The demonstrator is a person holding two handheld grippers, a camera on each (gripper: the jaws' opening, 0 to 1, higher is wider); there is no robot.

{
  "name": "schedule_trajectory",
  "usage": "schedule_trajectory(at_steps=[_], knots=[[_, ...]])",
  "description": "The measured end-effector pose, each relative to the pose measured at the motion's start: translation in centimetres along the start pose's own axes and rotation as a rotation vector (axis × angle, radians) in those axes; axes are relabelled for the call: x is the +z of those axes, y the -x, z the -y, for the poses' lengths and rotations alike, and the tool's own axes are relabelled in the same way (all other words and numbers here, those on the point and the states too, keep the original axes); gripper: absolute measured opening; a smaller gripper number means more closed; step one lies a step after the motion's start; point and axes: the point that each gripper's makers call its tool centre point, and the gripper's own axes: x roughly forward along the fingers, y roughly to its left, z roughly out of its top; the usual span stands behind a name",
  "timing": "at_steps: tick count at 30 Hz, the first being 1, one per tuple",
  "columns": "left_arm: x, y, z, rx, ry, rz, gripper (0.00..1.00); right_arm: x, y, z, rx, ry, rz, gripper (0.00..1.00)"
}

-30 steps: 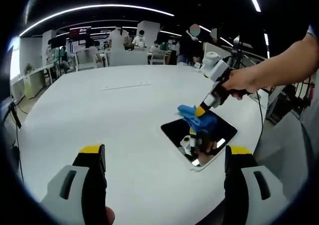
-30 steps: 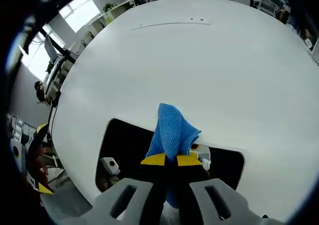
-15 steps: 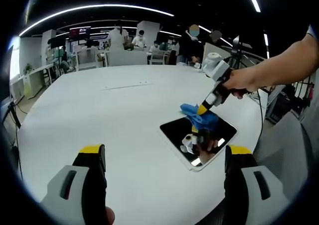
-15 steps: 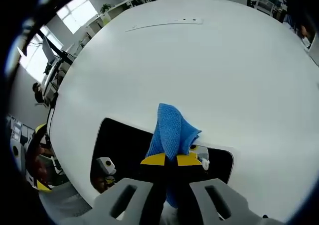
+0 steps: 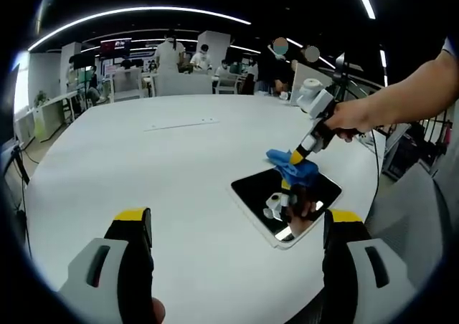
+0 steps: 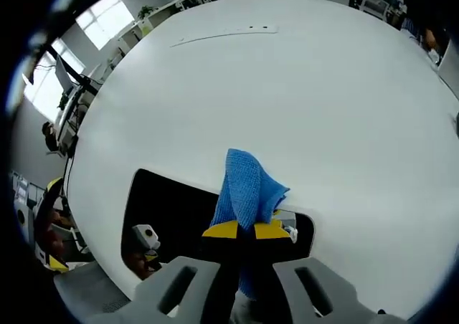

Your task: Wipe the mirror surface with the cleaning cloth until all visible marks leave the cleaned area.

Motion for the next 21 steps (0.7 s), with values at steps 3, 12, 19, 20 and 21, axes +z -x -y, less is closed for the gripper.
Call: schedule_trajectory(at_steps=[3, 12, 19, 20, 21], knots=[[0.0, 0.1, 0.1, 0.000, 0.002, 0.000, 0.99, 0.0, 0.0, 0.0, -0.002, -0.009, 0.003, 0.00], [0.3, 0.1, -0.1, 0.006, 0.015, 0.013, 0.99, -0.5, 0.2, -0.2, -0.025, -0.034, 0.056, 0.00], [0.4, 0.2, -0.3, 0.016, 0.016, 0.017, 0.99, -1.9, 0.7, -0.6, -0.021, -0.052, 0.051, 0.00], [0.4, 0.2, -0.3, 0.016, 0.016, 0.018, 0.99, -2.1, 0.8, -0.6, -0.021, -0.052, 0.054, 0.00], [0.4, 0.2, -0.2, 0.017, 0.017, 0.018, 0.99, -2.3, 0.8, -0.6, -0.023, -0.052, 0.057, 0.00]])
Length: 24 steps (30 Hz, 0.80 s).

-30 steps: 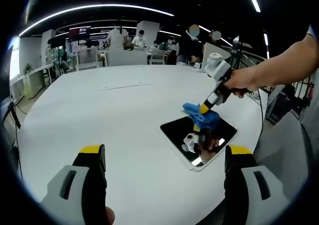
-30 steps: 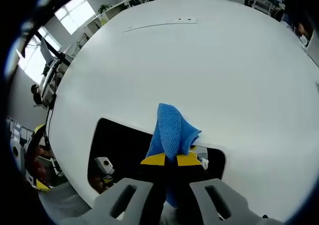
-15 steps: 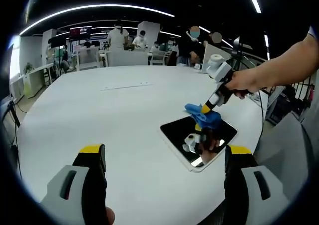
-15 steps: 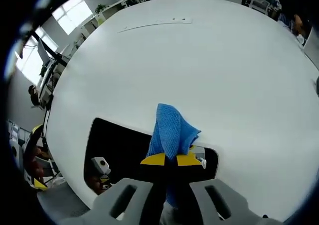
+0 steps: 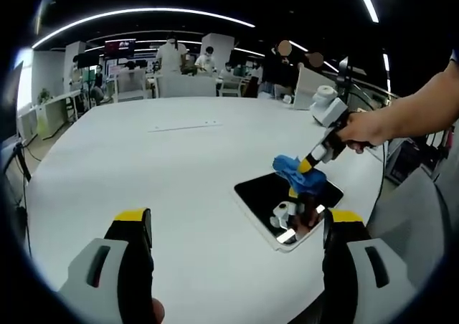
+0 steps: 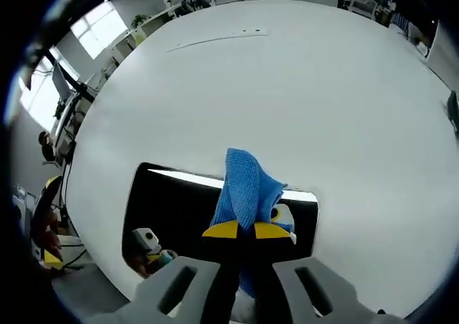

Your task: Wipe the mirror surface with the cleaning cloth until all visible marks leave the cleaned area.

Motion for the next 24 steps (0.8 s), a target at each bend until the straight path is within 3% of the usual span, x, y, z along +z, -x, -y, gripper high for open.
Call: schedule_trajectory(at_steps=[24], knots=[[-0.5, 0.0, 0.5, 0.009, -0.024, -0.006, 0.99, -4.4, 1.8, -1.0, 0.017, -0.046, 0.053, 0.00]])
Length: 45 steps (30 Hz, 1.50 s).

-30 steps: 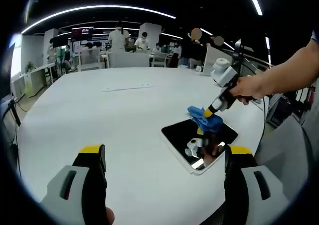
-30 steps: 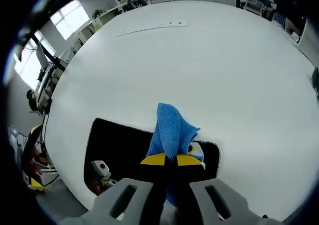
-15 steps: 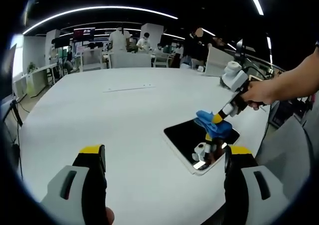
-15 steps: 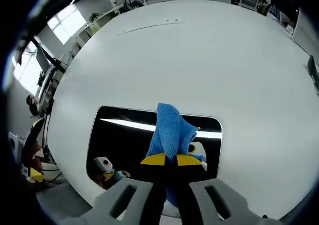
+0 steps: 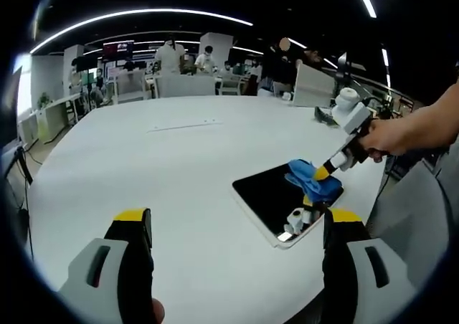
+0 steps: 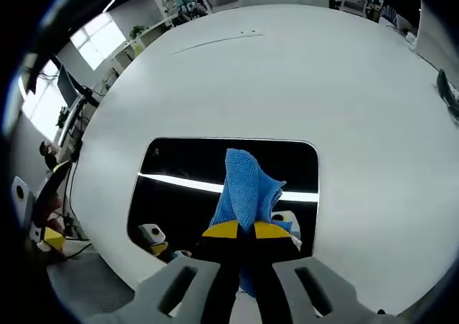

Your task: Wipe the mirror surface with the cleaning cloth until all visible marks leave the cleaned area.

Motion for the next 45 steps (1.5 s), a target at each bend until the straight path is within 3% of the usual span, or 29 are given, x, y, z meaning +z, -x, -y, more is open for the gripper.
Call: schedule_trajectory(at_steps=[29, 39, 45], knots=[[-0.2, -0.1, 0.9, 0.005, 0.010, -0.002, 0.98, -3.7, 1.5, -1.0, 0.047, -0.018, -0.011, 0.00], [-1.0, 0.1, 1.3, -0.008, 0.007, -0.013, 0.98, -4.9, 2.1, -1.3, 0.062, -0.042, -0.019, 0.00], [-0.4, 0.0, 1.1, -0.014, 0.008, 0.002, 0.99, -5.2, 2.2, -1.3, 0.064, -0.055, -0.029, 0.00]])
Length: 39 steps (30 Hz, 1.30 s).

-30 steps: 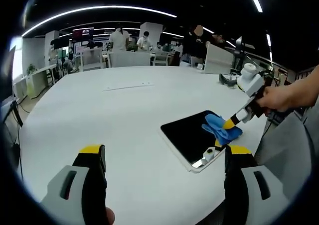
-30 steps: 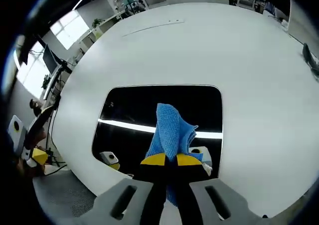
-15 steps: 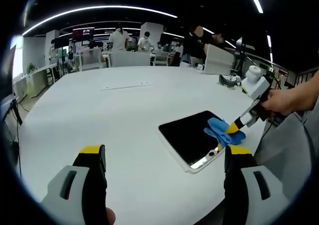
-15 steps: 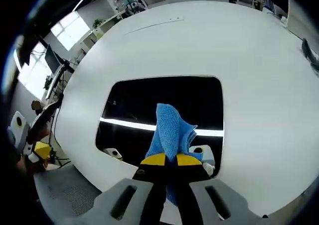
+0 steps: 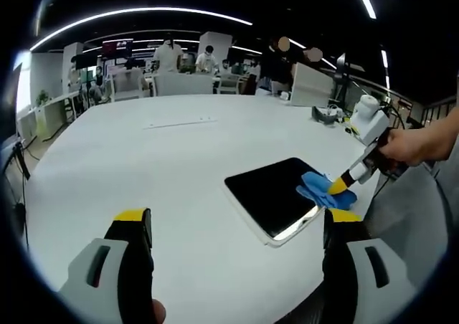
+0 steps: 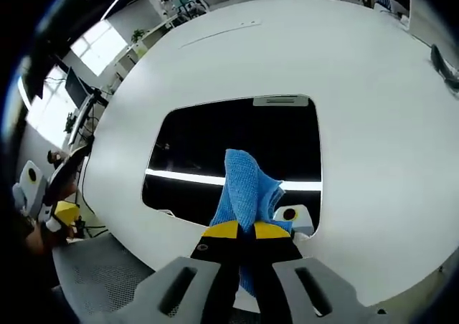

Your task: Wipe the mirror surface with the cleaning cloth until all visible marks leave the cleaned area.

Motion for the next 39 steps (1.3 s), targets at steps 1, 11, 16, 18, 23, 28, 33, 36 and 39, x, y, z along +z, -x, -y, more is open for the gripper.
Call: schedule_trajectory(at_steps=[1, 11, 16, 18, 23, 28, 33, 36, 39], knots=[[0.0, 0.0, -0.1, 0.000, 0.000, -0.001, 0.99, 0.0, 0.0, 0.0, 0.002, -0.002, 0.000, 0.00], [1.0, 0.5, -1.9, 0.052, -0.022, 0.040, 0.99, -0.4, 0.1, -0.1, 0.009, -0.018, -0.019, 0.00], [1.2, 0.4, -2.5, 0.048, 0.005, 0.038, 0.99, -0.5, 0.1, -0.2, 0.011, -0.011, -0.025, 0.00], [1.2, 0.3, -2.5, 0.047, 0.012, 0.042, 0.99, -0.5, 0.0, -0.2, 0.011, -0.014, -0.026, 0.00], [1.0, 0.1, -1.8, 0.031, 0.004, 0.038, 0.99, -0.5, 0.0, -0.1, 0.017, -0.020, -0.017, 0.00], [0.9, 0.2, -1.8, 0.031, 0.004, 0.034, 0.99, -0.4, 0.2, 0.3, 0.016, -0.034, -0.017, 0.00], [0.9, 0.4, -2.0, 0.035, 0.002, 0.034, 0.99, -0.4, 0.3, 0.6, 0.019, -0.033, -0.017, 0.00], [0.7, 0.4, -2.3, 0.039, 0.005, 0.029, 0.99, -0.4, 0.3, 0.7, 0.016, -0.026, -0.020, 0.00], [0.9, 0.5, -2.3, 0.042, 0.010, 0.033, 0.99, -0.4, 0.4, 0.9, 0.013, -0.021, -0.022, 0.00]])
